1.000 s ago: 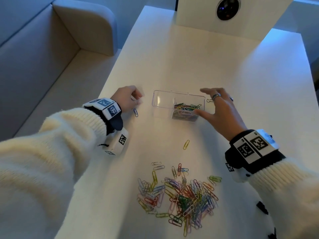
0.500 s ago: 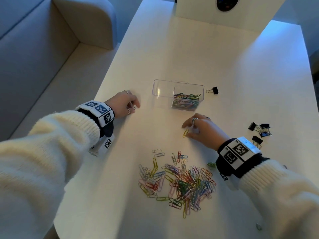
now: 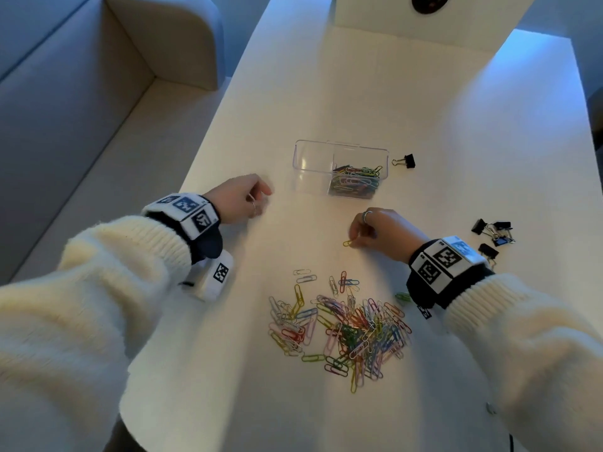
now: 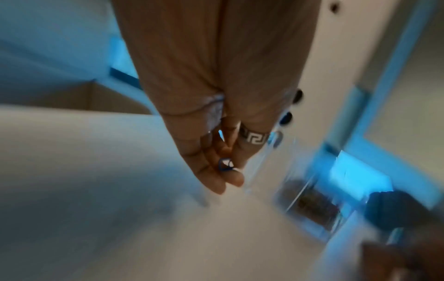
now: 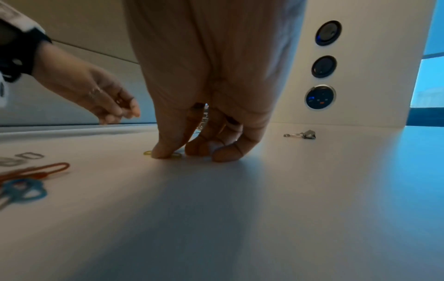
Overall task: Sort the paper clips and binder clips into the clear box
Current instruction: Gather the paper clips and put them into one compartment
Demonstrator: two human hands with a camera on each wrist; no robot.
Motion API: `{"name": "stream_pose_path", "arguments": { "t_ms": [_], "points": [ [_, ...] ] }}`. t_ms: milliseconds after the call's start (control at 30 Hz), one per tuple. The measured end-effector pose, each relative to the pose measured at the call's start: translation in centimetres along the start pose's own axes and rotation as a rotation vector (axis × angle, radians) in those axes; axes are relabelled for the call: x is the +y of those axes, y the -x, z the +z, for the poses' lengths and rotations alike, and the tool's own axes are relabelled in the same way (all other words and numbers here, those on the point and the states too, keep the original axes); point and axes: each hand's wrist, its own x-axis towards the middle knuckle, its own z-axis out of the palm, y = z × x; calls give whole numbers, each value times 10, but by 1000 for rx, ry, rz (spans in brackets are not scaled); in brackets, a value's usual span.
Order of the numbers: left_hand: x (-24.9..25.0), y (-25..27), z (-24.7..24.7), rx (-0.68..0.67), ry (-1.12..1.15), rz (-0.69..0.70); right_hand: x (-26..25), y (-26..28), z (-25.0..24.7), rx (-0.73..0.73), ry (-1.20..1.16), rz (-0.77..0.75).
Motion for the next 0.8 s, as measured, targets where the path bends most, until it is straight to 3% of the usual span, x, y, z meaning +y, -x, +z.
{"name": "stream_pose_path", "arguments": {
  "t_ms": [67, 167, 300, 367, 433, 567, 633, 700, 800],
  "points": [
    [6, 17, 4, 25, 461, -26, -1, 0, 0, -35, 58, 4],
    [11, 45, 16, -83, 963, -166, -5, 9, 0, -77, 106, 42],
    [9, 67, 40, -262, 1401, -411, -37, 33, 1, 91, -145, -14],
    [11, 72, 55, -387, 1395, -491, -64, 42, 0, 202, -294, -71],
    [17, 76, 65, -486, 1342, -473, -83, 44, 3, 219, -285, -159],
    [31, 81, 68, -491, 1340, -431, -92, 47, 12, 275, -134, -213],
    [30, 82, 66, -465, 1333, -488, -83, 57, 10, 394, -262, -153],
    [24, 83, 66, -432, 1330, -520, -63, 71, 14, 417, -301, -19],
    [18, 86, 66, -426, 1330, -510, -32, 94, 29, 128, -114, 282]
  ]
}}
